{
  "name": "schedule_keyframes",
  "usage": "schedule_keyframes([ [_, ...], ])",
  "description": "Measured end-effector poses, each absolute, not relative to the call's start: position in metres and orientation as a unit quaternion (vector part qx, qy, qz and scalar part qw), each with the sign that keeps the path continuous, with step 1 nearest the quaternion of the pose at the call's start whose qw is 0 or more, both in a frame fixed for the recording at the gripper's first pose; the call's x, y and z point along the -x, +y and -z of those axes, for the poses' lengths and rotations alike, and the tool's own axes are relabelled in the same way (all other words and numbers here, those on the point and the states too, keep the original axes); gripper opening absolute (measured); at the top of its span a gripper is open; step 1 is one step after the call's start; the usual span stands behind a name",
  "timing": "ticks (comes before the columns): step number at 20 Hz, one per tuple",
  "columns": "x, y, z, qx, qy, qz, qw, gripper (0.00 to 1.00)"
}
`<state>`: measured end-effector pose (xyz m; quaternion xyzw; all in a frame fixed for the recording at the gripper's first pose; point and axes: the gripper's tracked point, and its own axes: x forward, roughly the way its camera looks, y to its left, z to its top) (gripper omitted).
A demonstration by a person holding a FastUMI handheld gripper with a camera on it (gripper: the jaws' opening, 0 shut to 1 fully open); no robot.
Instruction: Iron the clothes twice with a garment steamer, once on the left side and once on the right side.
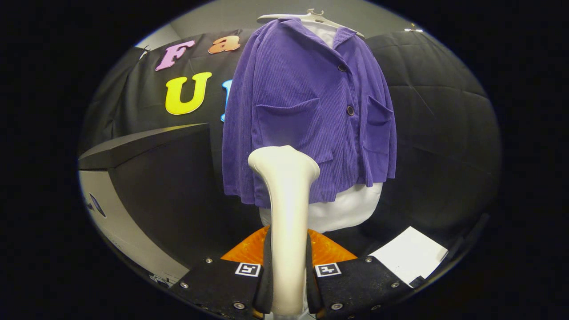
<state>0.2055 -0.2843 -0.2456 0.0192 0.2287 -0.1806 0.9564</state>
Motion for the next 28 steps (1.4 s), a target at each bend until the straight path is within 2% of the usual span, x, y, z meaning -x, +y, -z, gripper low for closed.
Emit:
schedule_keyframes([
  [5,-0.187,-0.279,0.2,-0.005,0.189,0.179,0.966,0.3],
  [17,-0.182,-0.314,0.003,0.02,0.017,0.23,0.973,0.31],
  [28,-0.236,-0.379,-0.115,0.034,-0.072,0.267,0.96,0.31],
])
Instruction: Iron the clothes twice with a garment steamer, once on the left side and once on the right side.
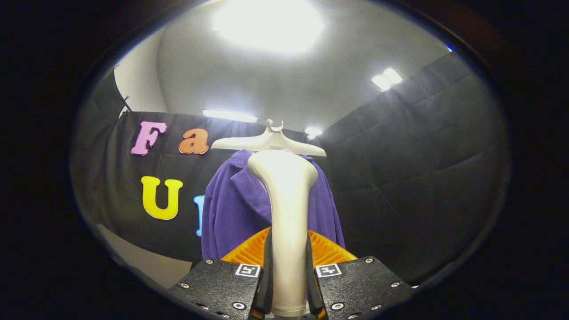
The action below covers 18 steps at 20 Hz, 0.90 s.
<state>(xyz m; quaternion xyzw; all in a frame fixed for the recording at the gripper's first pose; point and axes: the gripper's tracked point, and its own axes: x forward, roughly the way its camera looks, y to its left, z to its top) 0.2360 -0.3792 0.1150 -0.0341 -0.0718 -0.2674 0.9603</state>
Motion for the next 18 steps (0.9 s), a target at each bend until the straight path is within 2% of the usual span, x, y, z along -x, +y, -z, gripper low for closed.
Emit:
schedule_keyframes([
  [7,-0.288,-0.424,-0.149,0.047,-0.08,0.286,0.954,0.31],
  [15,-0.329,-0.465,-0.13,0.048,-0.049,0.301,0.951,0.31],
  [18,-0.341,-0.469,-0.115,0.049,-0.031,0.287,0.956,0.31],
])
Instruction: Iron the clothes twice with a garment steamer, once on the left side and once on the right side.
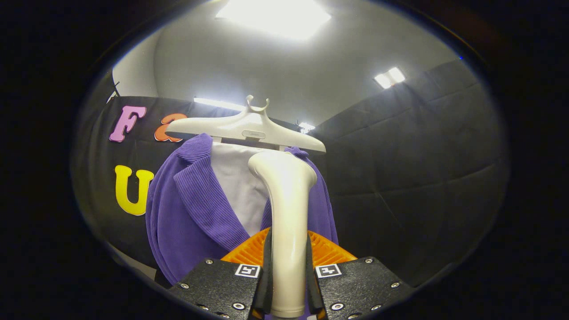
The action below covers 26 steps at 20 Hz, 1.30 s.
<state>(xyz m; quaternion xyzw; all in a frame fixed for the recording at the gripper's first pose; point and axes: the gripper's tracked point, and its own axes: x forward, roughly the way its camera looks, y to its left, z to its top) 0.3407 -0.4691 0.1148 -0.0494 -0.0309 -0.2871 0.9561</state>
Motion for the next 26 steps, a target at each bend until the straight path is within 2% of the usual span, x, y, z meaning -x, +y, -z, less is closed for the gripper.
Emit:
schedule_keyframes([
  [26,-0.271,-0.491,0.097,-0.015,0.103,0.304,0.947,0.31],
])
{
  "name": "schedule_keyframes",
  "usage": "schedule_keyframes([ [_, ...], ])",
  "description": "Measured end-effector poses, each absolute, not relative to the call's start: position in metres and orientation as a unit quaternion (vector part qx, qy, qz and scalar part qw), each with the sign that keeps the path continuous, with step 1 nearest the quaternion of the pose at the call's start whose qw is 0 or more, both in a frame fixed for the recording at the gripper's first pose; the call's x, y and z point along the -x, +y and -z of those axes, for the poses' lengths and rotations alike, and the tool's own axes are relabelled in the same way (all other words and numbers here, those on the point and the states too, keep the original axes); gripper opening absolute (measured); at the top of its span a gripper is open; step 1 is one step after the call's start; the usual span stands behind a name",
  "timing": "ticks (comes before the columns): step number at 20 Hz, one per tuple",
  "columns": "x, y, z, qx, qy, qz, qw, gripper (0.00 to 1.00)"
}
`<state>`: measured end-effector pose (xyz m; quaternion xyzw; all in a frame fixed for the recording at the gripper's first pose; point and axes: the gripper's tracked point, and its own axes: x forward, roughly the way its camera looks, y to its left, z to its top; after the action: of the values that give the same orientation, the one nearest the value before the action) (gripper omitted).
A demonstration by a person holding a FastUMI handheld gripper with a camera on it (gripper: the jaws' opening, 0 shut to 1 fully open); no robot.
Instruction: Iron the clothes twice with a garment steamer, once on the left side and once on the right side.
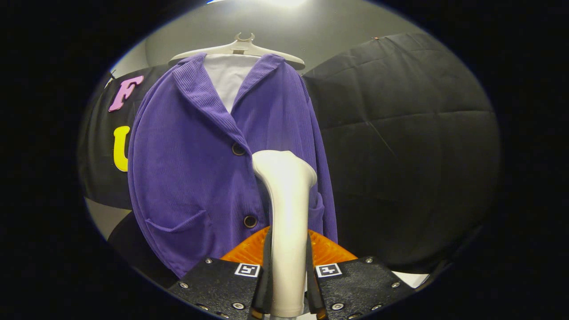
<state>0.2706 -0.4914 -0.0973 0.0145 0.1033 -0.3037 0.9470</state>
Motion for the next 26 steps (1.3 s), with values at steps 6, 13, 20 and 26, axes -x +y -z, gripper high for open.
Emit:
schedule_keyframes([
  [6,-0.255,-0.487,0.127,-0.024,0.119,0.313,0.942,0.31],
  [13,-0.238,-0.48,0.173,-0.041,0.152,0.319,0.935,0.31],
  [20,-0.228,-0.481,0.213,-0.062,0.179,0.324,0.927,0.31],
  [26,-0.219,-0.478,0.253,-0.08,0.22,0.324,0.916,0.31],
])
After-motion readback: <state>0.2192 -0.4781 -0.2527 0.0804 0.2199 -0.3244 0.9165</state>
